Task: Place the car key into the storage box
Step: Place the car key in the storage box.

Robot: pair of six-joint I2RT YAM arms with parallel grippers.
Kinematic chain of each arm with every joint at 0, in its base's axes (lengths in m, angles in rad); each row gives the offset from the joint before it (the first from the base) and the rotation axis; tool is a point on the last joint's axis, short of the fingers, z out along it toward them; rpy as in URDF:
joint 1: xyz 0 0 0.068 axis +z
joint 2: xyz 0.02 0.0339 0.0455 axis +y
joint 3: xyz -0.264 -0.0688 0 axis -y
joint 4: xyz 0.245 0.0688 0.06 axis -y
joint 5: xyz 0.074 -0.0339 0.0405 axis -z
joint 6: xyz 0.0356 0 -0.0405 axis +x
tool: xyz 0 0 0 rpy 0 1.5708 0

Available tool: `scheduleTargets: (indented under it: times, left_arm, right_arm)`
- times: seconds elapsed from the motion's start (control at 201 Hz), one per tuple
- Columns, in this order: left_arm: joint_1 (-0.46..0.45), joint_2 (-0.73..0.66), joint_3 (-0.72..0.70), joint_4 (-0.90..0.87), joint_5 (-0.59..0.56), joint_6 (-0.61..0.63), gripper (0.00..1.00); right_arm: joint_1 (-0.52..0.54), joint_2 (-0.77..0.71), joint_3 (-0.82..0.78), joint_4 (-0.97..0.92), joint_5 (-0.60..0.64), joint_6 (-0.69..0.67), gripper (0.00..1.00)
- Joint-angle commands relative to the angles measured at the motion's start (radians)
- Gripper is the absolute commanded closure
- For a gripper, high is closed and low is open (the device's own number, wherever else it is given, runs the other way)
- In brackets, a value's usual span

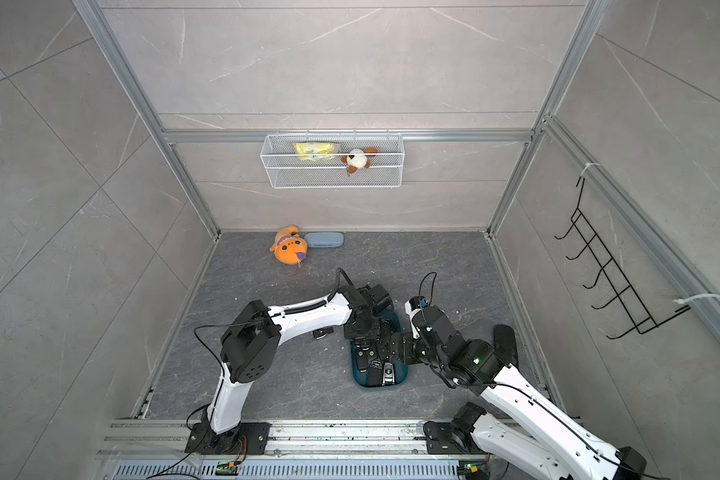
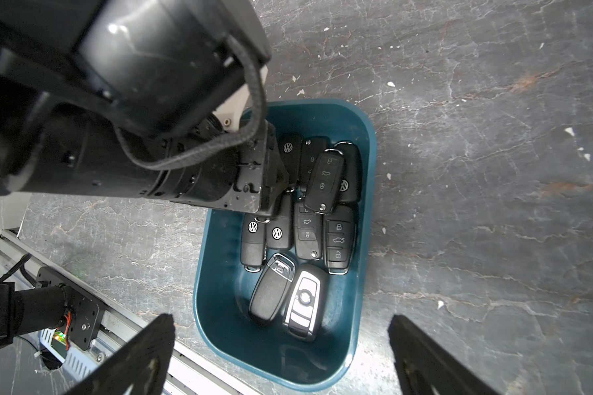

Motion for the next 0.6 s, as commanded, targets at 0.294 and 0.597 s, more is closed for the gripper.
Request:
scheduleTargets:
  times: [0.294, 0.597]
  left_arm:
    - [-0.003, -0.057, 0.053, -0.049, 0.008, 0.024, 0.49]
    - [0.025, -0.171, 0.051, -0.057, -0.011, 0.036, 0.36]
  right_arm:
    - [0.002, 0.035, 0.014, 0.014, -0.004, -0.008, 0.00]
    - [0.002, 0.094, 0.050, 0.066, -0.037, -0.015, 0.00]
